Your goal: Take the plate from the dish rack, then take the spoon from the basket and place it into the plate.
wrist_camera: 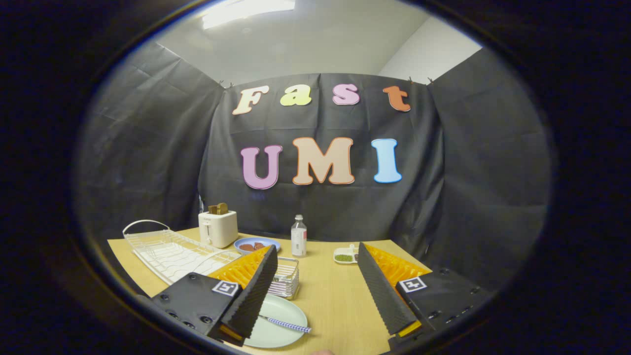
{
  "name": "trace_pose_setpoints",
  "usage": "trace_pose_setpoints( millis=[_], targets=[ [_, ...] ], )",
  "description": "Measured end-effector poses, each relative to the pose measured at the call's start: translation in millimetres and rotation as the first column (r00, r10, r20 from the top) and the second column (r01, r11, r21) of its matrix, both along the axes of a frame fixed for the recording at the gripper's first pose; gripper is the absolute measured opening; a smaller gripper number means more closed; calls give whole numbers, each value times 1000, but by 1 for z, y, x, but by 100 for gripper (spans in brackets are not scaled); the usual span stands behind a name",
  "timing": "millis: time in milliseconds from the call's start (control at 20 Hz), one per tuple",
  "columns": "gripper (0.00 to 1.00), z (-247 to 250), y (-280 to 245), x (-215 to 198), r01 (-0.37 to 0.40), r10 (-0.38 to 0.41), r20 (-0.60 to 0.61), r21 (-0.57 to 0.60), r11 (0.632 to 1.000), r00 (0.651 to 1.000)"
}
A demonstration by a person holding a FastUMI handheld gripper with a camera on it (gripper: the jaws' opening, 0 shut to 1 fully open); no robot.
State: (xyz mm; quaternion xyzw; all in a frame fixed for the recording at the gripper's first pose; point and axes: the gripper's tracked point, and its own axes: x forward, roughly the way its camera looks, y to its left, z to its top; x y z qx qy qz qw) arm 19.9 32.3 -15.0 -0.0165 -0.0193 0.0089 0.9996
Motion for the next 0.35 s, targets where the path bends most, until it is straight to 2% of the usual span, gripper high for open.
trace_pose_setpoints(
  millis=[350],
  targets=[
    [100, 3, 3, -10, 10, -10, 9, -9, 1000, 1000]
  ],
)
